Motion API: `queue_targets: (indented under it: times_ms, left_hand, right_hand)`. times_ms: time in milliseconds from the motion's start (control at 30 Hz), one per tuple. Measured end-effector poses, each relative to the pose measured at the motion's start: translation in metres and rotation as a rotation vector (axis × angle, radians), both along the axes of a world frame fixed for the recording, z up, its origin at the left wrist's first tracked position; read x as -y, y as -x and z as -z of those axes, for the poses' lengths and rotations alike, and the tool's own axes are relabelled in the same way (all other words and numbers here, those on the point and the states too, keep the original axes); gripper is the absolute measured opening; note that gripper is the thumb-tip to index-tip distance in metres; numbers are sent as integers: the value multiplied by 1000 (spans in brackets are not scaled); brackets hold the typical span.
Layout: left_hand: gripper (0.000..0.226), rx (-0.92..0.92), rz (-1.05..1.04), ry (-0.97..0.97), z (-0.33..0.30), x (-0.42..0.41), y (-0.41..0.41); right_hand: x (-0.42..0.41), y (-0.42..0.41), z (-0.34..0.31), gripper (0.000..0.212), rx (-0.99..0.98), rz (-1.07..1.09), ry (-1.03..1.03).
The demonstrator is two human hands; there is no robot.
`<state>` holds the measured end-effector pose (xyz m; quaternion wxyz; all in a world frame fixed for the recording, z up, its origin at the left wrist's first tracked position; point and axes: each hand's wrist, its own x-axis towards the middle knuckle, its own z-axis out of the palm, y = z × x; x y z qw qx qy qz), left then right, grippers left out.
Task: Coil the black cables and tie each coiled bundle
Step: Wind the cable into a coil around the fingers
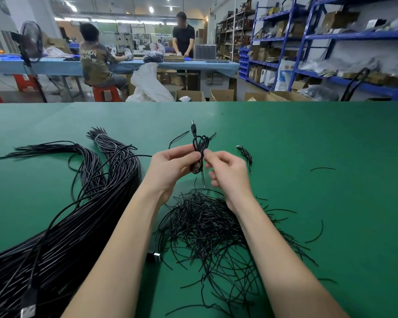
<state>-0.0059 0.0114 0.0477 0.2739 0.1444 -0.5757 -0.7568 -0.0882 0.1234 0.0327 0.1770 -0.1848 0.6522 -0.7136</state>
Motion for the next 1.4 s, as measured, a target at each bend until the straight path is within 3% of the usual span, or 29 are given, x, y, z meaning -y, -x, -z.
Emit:
queue_targets:
  times_ms: [33,100,233,333,400,433,533,567,600,700,867,967,1167,1400]
  left_hand:
    - [18,7,7,-65,-1,1,1]
    - [17,24,27,-169,-4,2,2]
    - [24,55,93,-327,-6,1,1]
    - [33,54,132,-409,-4,2,0]
    - [26,51,131,-355,-3,4,1]
    - [22,36,119,-297,-2,4,1]
    - [17,9,43,-122,2,2,4]
    - [18,14,18,-89,4,1,6]
    - [19,21,-3,-66,6,0,7]
    - [23,42,-53,-26,12,-6,10]
    - [18,87,-93,41,20,-15,17]
    - [19,143,-114,95,20,-8,14]
    - [14,210,-107,-44,19,3,9]
    - [21,259,-93,-89,22,2,8]
  right_hand:
    - [0,0,3,21,-271,98,-60]
    - [-2,2,8,20,-608,215,-37]
    - [-15,13,7,14,-938,229,-74]
    - [-17,15,8,15,-1078,205,-117]
    - [-13,10,8,18,-1014,190,-84]
    - [-8,6,8,21,-863,182,-52]
    - [2,-4,2,25,23,-31,184]
    - [1,-3,2,24,214,-108,230]
    - [-2,1,3,22,265,-147,206]
    - [-9,11,6,15,54,-124,48]
    - [-14,20,12,9,-43,-127,49]
    - [-21,31,15,12,-88,32,-47]
    - [-25,82,9,16,-337,313,-290]
    - [-14,110,13,41,-559,191,-910]
